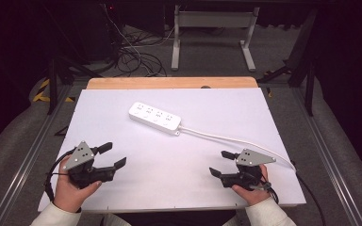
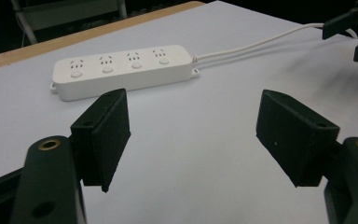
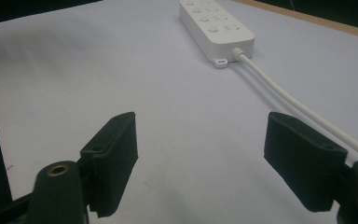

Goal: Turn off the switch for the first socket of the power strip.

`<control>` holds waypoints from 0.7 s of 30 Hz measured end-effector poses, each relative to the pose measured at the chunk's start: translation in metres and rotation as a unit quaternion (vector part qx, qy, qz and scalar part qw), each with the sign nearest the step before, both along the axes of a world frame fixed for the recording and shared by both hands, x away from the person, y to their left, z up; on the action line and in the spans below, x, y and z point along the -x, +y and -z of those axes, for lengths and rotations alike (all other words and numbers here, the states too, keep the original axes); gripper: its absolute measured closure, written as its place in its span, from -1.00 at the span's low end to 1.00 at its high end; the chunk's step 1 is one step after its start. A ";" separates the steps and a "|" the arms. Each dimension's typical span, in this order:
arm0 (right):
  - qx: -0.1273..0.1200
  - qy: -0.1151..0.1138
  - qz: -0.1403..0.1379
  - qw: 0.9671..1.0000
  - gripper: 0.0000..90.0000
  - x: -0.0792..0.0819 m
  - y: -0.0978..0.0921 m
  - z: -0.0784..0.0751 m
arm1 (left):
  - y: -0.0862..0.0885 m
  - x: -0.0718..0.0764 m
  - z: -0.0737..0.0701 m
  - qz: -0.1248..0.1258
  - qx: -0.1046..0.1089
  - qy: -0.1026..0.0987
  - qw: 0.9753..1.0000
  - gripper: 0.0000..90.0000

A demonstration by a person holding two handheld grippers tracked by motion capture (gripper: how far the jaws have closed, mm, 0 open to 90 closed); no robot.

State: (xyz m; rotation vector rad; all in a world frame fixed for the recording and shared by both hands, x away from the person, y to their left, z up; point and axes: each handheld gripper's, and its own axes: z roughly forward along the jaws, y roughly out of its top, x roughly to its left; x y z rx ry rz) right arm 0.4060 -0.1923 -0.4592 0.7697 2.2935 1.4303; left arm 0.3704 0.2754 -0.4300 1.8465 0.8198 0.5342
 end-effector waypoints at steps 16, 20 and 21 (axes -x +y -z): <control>0.001 -0.002 -0.002 1.000 -0.42 0.001 0.000 0.000 | 0.011 0.017 0.035 0.004 -0.012 0.018 1.000 -0.43; 0.002 -0.003 -0.004 1.000 -0.42 0.001 0.000 0.000 | 0.011 0.017 0.044 0.014 -0.014 0.016 1.000 -0.43; 0.003 -0.003 -0.003 1.000 -0.42 0.001 -0.001 0.000 | 0.011 0.017 0.046 0.015 -0.014 0.018 1.000 -0.43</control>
